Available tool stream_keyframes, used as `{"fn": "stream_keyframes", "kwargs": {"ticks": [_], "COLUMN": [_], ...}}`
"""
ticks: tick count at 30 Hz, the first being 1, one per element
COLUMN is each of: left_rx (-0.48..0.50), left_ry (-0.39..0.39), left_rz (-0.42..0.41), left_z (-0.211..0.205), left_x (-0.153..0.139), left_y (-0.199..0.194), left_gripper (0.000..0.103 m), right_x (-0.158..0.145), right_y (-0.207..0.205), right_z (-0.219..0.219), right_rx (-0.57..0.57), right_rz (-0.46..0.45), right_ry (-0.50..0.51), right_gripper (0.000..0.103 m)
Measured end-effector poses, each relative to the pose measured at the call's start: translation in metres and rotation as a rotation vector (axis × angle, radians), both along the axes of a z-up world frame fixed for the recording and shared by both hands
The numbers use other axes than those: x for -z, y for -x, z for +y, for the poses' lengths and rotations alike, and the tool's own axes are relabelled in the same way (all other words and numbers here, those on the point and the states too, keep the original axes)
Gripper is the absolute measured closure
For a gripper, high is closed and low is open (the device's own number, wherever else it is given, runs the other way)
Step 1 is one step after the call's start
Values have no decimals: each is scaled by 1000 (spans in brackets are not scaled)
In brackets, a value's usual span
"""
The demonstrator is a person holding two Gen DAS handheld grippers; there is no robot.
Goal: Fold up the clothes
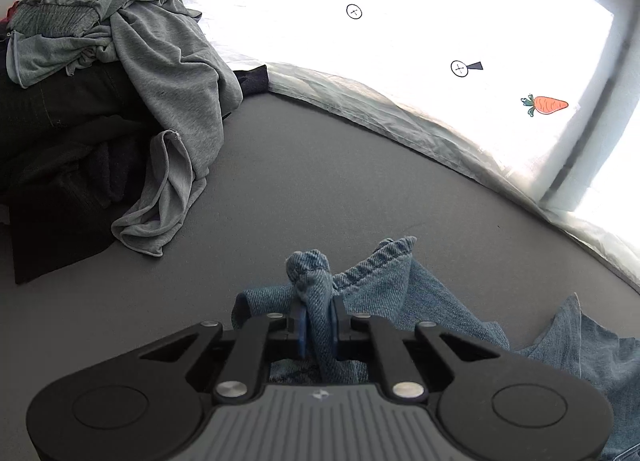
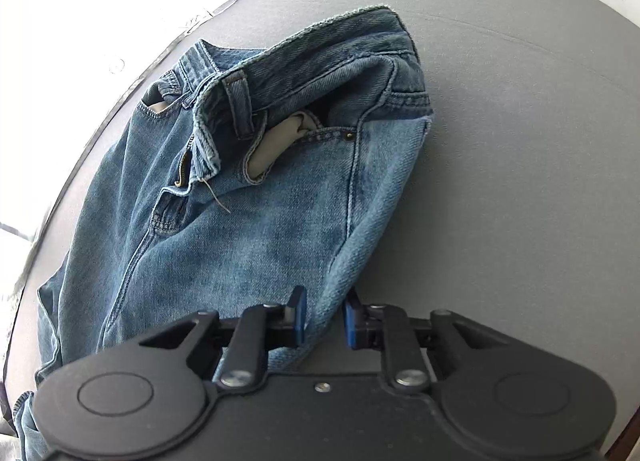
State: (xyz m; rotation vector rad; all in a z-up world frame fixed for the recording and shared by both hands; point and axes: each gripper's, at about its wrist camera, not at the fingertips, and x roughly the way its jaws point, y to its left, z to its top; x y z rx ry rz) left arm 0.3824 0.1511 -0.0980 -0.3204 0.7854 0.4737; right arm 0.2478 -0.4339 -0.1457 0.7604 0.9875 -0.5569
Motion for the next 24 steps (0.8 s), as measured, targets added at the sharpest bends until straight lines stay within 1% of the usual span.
{"fn": "stream_keyframes", "kwargs": {"ticks": [7, 9, 12, 13, 17, 19, 21, 24], "left_rx": [-44, -63, -96, -108, -141, -163, -172, -150], "left_ry": [3, -7, -27, -37, -41, -13, 6, -8], "left_rz": [-58, -70, -102, -117, -144, -147, -133, -77], "left_z": [8, 9, 9, 9, 9, 9, 7, -2], "left_x": [-24, -31, -43, -49, -62, -65, -63, -55], "left_y": [68, 90, 121, 133, 167, 184, 198, 214], "left_gripper": [93, 94, 99, 99, 99, 99, 99, 99], "right_x": [-11, -12, -13, -13, -18, -21, -23, -20], "right_y": [26, 31, 39, 40, 45, 48, 58, 66], "right_z": [-4, -8, -16, -18, -26, -30, -39, -43], "right_rx": [-54, -63, -70, -77, -102, -114, -109, -119], "right_rz": [-60, -65, -67, -67, -63, -61, -62, -60], "right_ry": [47, 49, 54, 62, 109, 135, 135, 123], "right_gripper": [91, 91, 91, 91, 97, 98, 98, 97]}}
